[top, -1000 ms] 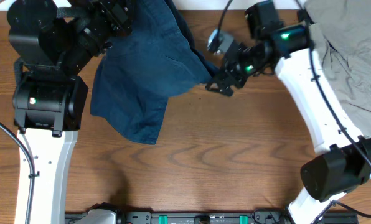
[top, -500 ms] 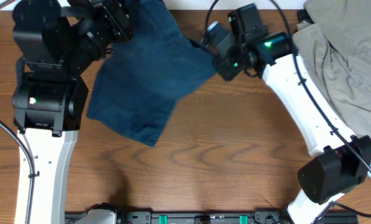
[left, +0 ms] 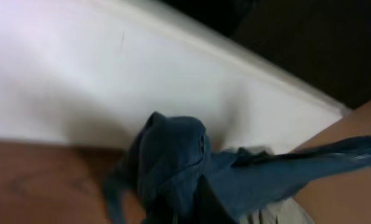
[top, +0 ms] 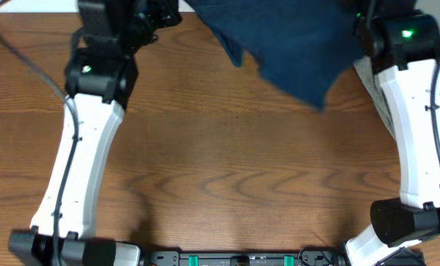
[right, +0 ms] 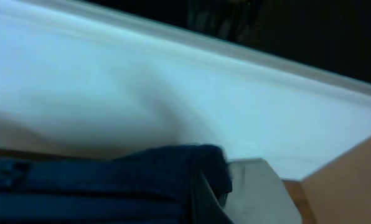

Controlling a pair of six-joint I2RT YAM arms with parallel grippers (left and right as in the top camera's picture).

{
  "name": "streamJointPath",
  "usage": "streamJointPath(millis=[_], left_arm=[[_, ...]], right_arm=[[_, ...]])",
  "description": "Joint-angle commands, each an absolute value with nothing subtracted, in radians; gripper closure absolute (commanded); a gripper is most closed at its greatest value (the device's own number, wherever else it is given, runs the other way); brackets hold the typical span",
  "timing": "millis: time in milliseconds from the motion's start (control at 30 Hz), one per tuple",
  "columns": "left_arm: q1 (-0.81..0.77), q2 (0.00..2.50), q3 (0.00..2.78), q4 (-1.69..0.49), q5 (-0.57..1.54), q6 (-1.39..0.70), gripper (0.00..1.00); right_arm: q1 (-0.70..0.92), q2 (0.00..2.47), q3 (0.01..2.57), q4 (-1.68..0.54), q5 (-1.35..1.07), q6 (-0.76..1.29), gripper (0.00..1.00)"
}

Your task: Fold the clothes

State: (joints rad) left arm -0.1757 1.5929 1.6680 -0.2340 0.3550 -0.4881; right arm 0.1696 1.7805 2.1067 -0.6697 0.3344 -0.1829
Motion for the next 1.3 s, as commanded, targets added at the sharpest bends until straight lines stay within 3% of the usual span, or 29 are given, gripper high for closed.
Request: streamJointPath(millis=[0, 233, 433, 667, 800, 867, 933, 967, 1033, 1200, 1267], left_arm=[[-0.124, 1.609, 1.689, -0.33, 0.208, -0.514, 0.94], [-0.124, 1.655, 1.689, -0.738, 0.208, -0.513, 0.94], [-0.124, 1.657, 1.672, -1.021, 0.208, -0.493, 0.94], [-0.124, 1.66, 1.62, -1.159, 0.154, -0.429, 0.94], [-0.122, 1.66, 1.619, -1.221, 0.0, -0.419, 0.92], [-0.113, 1.66, 1.619, -1.229, -0.07, -0.419, 0.82], [-0.1, 1.659, 1.619, -1.222, -0.094, -0.419, 0.41], [-0.09, 1.659, 1.619, -1.217, -0.093, -0.422, 0.28], [-0.075, 1.659, 1.619, -1.214, -0.075, -0.454, 0.21], [-0.084, 1.66, 1.618, -1.224, 0.134, -0.457, 0.2], [-0.106, 1.66, 1.607, -1.23, 0.22, -0.456, 0.2]], right_arm=[[0.106, 1.764, 2.128, -0.772, 0.519, -0.135, 0.99], [0.105, 1.788, 2.076, -1.224, 0.388, 0.002, 0.99], [0.105, 1.789, 1.921, -1.398, 0.105, 0.015, 0.99], [0.106, 1.789, 1.763, -1.604, -0.269, -0.249, 0.99], [0.106, 1.786, 1.752, -1.696, -0.508, -0.447, 0.83], [0.106, 1.784, 1.752, -1.699, -0.531, -0.461, 0.75], [0.106, 1.783, 1.752, -1.698, -0.511, -0.461, 0.73], [0.105, 1.783, 1.752, -1.693, -0.489, -0.458, 0.71], [0.104, 1.783, 1.751, -1.664, -0.416, -0.411, 0.69], [0.102, 1.783, 1.751, -1.485, -0.079, -0.111, 0.66], [0.102, 1.784, 1.751, -1.393, -0.009, -0.033, 0.51]])
